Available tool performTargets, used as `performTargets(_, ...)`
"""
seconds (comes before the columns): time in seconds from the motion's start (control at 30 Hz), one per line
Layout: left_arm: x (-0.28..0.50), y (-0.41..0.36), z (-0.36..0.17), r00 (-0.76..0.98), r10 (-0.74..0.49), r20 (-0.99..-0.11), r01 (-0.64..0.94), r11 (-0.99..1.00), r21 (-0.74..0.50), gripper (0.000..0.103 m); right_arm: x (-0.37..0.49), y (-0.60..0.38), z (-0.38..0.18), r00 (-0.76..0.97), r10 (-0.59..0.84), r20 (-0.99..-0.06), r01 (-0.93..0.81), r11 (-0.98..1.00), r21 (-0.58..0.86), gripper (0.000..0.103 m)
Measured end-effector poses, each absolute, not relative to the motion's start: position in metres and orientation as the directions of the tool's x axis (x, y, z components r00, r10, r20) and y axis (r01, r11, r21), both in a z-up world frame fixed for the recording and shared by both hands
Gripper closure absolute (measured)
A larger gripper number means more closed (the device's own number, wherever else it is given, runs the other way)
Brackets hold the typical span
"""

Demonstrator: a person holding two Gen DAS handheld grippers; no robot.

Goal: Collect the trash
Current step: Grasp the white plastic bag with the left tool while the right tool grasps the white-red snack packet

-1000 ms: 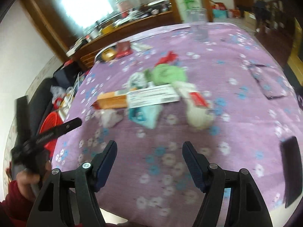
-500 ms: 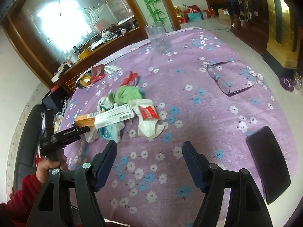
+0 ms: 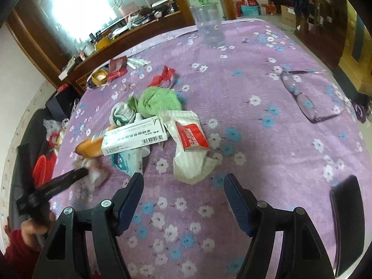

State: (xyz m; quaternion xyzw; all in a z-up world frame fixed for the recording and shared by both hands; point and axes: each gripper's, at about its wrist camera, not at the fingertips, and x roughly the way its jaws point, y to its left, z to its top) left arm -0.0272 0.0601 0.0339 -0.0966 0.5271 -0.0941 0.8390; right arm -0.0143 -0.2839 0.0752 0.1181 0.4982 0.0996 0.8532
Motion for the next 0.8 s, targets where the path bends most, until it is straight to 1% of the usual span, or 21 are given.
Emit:
performTargets(0.13,-0.044,0.064,0.034,0.394,-0.291,-0.872,0.082,0.956,-0.282,0.050,0.003,-0.273,0.063,0.463,0.273,-0.843,-0.077,0.960,0.268,0.027)
performTargets(0.27,-0.046,0.065,0.031,0.382,-0.277,-0.881,0.088,0.960,-0.264,0.049,0.021,-0.267,0.054,0.462,0.239,-0.854,-0.089,0.971,0.223,0.027)
performTargets(0.43,-0.037,0.057,0.029,0.382,-0.254,-0.888,0.089,0.967,-0.238,0.042,0.046,-0.267,0.040,0.450,0.196,-0.871,-0.079,0.981,0.180,0.028)
performTargets(0.47,-0.035,0.054,0.028,0.380,-0.246,-0.892,0.088,0.969,-0.230,0.036,0.049,-0.267,0.037,0.444,0.194,-0.875,-0.080,0.981,0.177,0.028)
performTargets(0.5,-0.032,0.052,0.026,0.377,-0.241,-0.894,0.082,0.970,-0.227,0.034,0.052,-0.266,0.034,0.437,0.194,-0.878,-0.083,0.981,0.175,0.028)
performTargets(0.57,-0.029,0.048,0.024,0.376,-0.249,-0.893,0.080,0.968,-0.236,0.034,0.057,-0.265,0.028,0.420,0.191,-0.887,-0.084,0.982,0.172,0.039)
performTargets(0.6,-0.029,0.046,0.023,0.381,-0.244,-0.892,0.081,0.970,-0.230,0.034,0.058,-0.265,0.024,0.409,0.197,-0.891,-0.083,0.980,0.178,0.049)
performTargets(0.63,-0.029,0.044,0.023,0.388,-0.236,-0.891,0.083,0.972,-0.222,0.034,0.059,-0.265,0.022,0.397,0.206,-0.894,-0.080,0.979,0.190,0.050)
performTargets(0.67,-0.029,0.041,0.023,0.397,-0.234,-0.888,0.090,0.972,-0.216,0.040,0.058,-0.267,0.022,0.408,0.211,-0.888,-0.067,0.977,0.201,0.050)
performTargets(0.7,-0.029,0.038,0.023,0.400,-0.246,-0.883,0.103,0.969,-0.223,0.055,0.056,-0.268,0.022,0.411,0.207,-0.888,-0.060,0.978,0.200,0.051)
performTargets(0.73,-0.030,0.035,0.024,0.405,-0.256,-0.878,0.113,0.967,-0.229,0.060,0.054,-0.269,0.022,0.410,0.211,-0.887,-0.059,0.977,0.205,0.052)
performTargets(0.77,-0.032,0.031,0.026,0.419,-0.251,-0.872,0.124,0.968,-0.219,0.070,0.052,-0.270,0.022,0.411,0.216,-0.886,-0.057,0.976,0.211,0.053)
performTargets(0.8,-0.034,0.027,0.028,0.434,-0.237,-0.870,0.133,0.971,-0.198,0.070,0.048,-0.271,0.023,0.416,0.219,-0.883,-0.052,0.975,0.217,0.054)
